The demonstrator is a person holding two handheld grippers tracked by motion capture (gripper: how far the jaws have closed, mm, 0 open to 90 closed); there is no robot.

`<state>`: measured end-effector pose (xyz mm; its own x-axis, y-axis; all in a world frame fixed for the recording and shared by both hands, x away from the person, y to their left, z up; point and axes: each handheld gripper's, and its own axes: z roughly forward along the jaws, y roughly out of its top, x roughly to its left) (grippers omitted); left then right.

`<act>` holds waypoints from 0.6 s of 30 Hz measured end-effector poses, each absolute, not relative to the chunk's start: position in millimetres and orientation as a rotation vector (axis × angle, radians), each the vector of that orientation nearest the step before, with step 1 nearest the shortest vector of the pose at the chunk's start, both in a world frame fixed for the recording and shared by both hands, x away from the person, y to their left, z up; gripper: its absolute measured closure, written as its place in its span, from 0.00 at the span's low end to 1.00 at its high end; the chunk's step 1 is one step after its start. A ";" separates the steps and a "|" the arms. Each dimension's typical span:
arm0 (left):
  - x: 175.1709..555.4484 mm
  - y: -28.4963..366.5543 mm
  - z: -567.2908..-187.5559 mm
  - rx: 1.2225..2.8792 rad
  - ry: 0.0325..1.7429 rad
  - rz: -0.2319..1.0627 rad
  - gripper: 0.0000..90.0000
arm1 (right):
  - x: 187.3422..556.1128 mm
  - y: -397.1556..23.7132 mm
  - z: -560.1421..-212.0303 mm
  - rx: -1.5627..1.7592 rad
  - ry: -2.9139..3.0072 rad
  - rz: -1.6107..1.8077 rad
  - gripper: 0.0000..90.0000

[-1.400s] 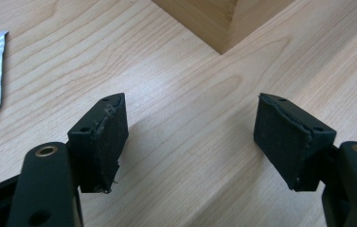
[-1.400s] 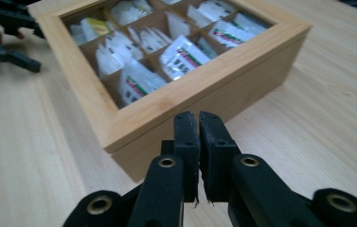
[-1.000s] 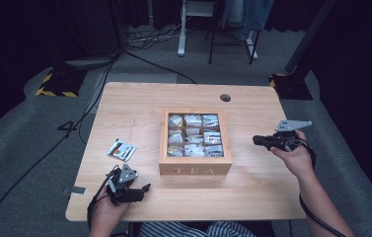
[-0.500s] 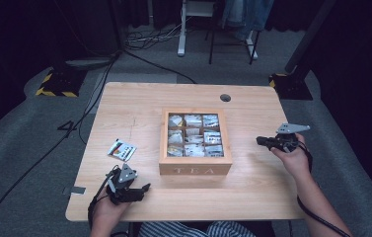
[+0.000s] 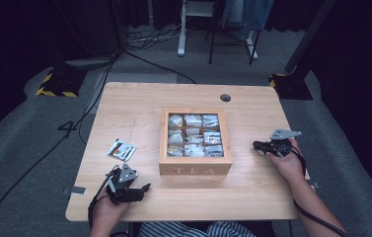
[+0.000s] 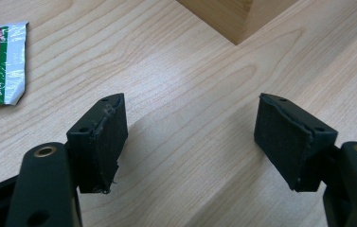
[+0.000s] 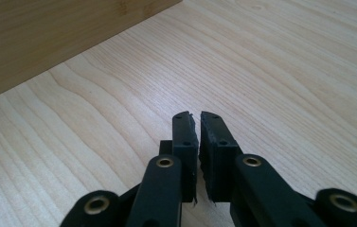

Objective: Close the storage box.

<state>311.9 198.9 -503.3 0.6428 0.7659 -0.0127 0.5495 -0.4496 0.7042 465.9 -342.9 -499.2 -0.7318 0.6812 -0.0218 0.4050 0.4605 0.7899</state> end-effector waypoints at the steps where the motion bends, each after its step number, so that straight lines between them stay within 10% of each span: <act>1: 311.9 199.0 -503.3 2.171 1.019 0.404 0.30 | 465.9 -342.9 -499.2 0.921 2.379 1.153 0.94; 9: 311.9 199.0 -503.3 2.171 1.019 0.404 0.30 | 466.1 -339.5 -502.0 0.930 2.398 1.109 0.91; 18: 311.8 198.9 -503.3 2.171 1.019 0.404 0.30 | 472.6 -338.2 -502.2 1.007 2.437 1.195 0.64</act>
<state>311.8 198.9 -503.3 0.6429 0.7659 -0.0117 0.5494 -0.4504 0.7038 472.6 -338.2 -502.2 -0.7313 0.6777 0.0774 0.4759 0.4257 0.7696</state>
